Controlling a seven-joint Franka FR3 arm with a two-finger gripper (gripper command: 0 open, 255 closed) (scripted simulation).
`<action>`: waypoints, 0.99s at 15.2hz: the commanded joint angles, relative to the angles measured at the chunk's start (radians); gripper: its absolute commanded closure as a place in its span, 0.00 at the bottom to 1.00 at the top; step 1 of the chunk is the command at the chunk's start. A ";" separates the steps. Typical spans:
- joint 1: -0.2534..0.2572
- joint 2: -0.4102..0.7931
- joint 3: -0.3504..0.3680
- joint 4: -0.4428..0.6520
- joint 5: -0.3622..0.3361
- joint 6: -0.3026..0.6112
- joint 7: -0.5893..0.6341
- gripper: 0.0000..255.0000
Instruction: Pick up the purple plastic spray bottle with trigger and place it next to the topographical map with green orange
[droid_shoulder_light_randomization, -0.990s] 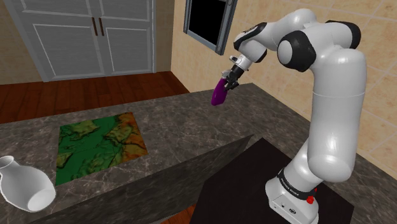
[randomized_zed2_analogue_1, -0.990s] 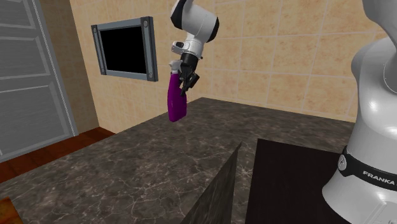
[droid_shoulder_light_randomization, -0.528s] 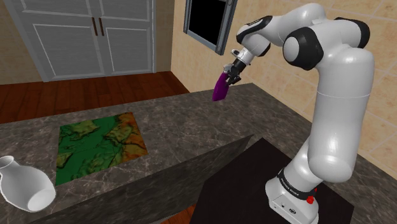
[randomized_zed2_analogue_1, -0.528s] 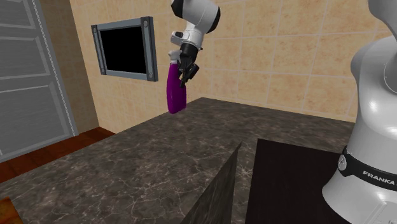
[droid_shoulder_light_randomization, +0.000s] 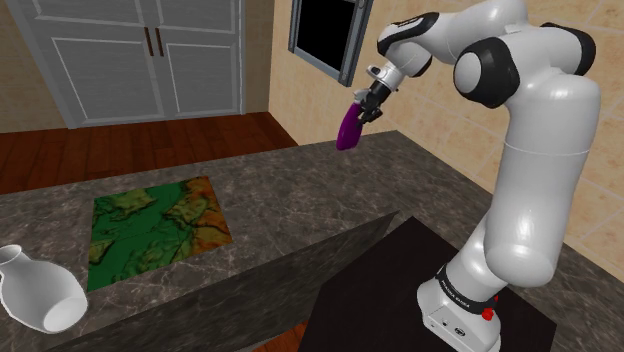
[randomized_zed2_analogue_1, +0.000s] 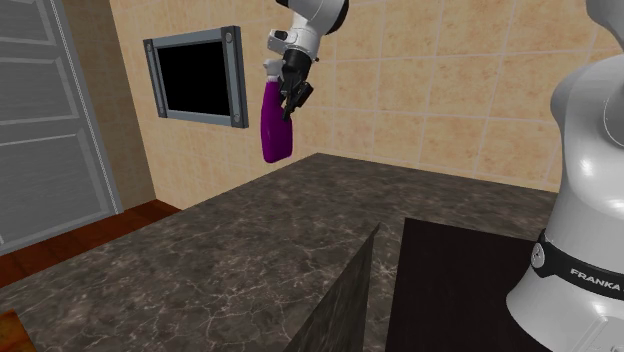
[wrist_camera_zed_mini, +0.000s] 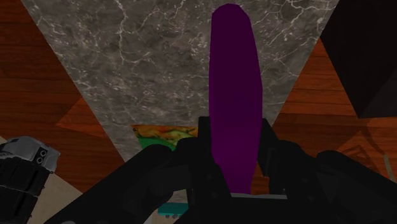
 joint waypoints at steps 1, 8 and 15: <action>0.001 -0.010 -0.004 0.015 -0.009 -0.017 0.014 1.00; 0.000 -0.038 -0.014 0.073 -0.034 -0.080 0.061 1.00; -0.007 -0.055 -0.020 0.144 -0.048 -0.149 0.106 1.00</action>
